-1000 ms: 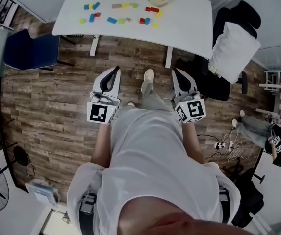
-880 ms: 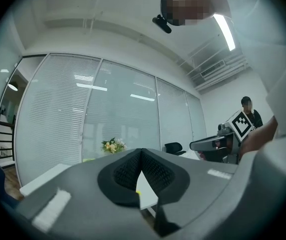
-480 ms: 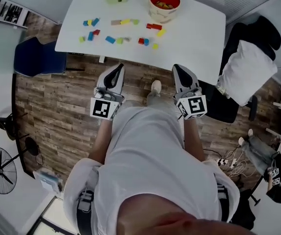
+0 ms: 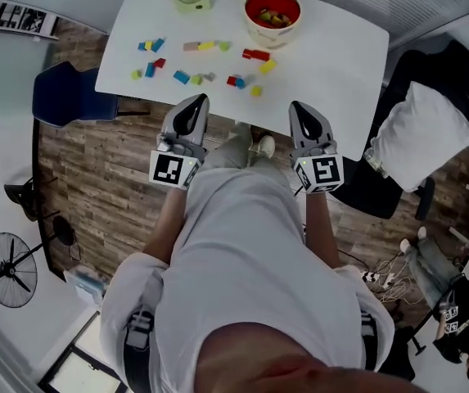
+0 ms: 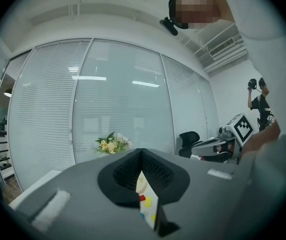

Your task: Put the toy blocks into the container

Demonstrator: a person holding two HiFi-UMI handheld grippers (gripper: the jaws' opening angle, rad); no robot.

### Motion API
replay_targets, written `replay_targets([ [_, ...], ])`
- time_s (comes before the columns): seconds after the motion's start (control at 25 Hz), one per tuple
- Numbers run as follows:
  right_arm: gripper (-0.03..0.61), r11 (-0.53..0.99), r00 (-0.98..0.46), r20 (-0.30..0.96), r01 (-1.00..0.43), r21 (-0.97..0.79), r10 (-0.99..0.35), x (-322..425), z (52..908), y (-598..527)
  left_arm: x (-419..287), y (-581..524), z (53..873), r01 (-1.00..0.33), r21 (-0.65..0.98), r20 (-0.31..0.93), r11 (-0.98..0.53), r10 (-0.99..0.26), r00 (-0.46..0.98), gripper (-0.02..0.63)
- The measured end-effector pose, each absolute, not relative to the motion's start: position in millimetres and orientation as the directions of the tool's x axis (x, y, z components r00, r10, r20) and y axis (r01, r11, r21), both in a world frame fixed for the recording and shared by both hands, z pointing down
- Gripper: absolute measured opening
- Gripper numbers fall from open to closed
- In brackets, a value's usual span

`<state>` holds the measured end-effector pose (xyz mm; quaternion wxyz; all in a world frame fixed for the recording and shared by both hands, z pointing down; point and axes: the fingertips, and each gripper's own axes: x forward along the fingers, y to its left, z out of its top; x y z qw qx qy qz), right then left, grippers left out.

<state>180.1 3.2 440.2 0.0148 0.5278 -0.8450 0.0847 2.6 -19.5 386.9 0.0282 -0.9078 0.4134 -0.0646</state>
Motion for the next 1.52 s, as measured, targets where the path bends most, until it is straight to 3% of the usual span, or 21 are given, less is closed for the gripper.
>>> replay_targets([
  [0.28, 0.002, 0.426, -0.431, 0.226, -0.902, -0.07, -0.874, 190, 472, -45, 20, -67, 395, -0.741, -0.068, 0.075, -0.668, -0.744, 0.664, -0.008],
  [0.72, 0.01, 0.512, -0.431, 0.505, -0.859, 0.024, -0.748, 168, 572, -120, 11, -118, 395, -0.751, 0.021, 0.008, -0.66, -0.751, 0.661, -0.008],
  [1.24, 0.325, 0.733, -0.378, 0.858, -0.68, -0.002, -0.349, 140, 722, -156, -23, -130, 398, -0.81, 0.041, 0.006, -0.585, -0.811, 0.585, -0.008],
  [1.52, 0.342, 0.732, -0.337, 0.919, -0.676, -0.083, -0.207, 133, 765, -161, -46, -134, 397, -0.848, 0.041, 0.003, -0.528, -0.849, 0.529, -0.008],
])
